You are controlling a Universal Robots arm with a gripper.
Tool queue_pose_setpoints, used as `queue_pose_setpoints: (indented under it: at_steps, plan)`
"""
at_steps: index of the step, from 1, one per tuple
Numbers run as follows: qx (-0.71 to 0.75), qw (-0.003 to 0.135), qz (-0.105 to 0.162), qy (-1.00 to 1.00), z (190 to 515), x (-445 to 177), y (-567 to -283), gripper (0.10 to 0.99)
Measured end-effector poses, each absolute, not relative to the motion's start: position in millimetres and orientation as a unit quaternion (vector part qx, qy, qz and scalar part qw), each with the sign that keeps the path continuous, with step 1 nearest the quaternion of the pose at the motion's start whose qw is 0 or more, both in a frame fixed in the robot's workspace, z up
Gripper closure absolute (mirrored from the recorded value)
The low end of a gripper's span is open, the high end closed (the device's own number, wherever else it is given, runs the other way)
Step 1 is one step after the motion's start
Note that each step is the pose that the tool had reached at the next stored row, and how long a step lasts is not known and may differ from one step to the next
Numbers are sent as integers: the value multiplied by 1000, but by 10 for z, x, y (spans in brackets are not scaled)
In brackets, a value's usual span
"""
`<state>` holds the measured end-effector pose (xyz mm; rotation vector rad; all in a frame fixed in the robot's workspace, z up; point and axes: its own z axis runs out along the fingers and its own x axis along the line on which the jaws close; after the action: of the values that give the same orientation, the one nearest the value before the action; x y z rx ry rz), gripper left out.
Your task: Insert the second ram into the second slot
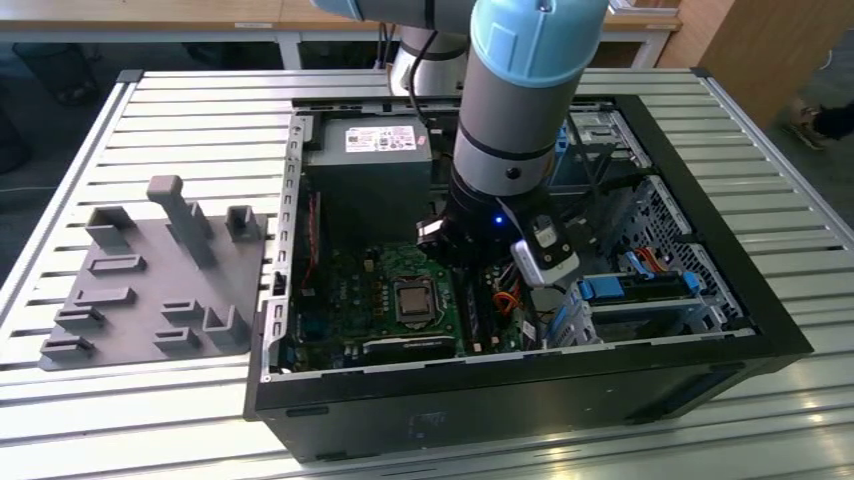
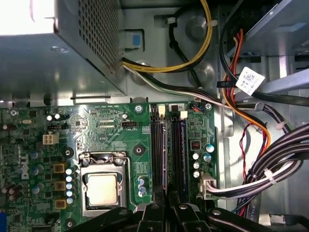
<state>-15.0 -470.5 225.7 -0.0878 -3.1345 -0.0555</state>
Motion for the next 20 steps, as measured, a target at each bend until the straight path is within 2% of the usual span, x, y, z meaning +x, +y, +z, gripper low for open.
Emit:
queue_pose_setpoints:
  at_steps: [20]
  plan:
    - [-28, 3, -17, -999, 2179, -141, -4687, 949]
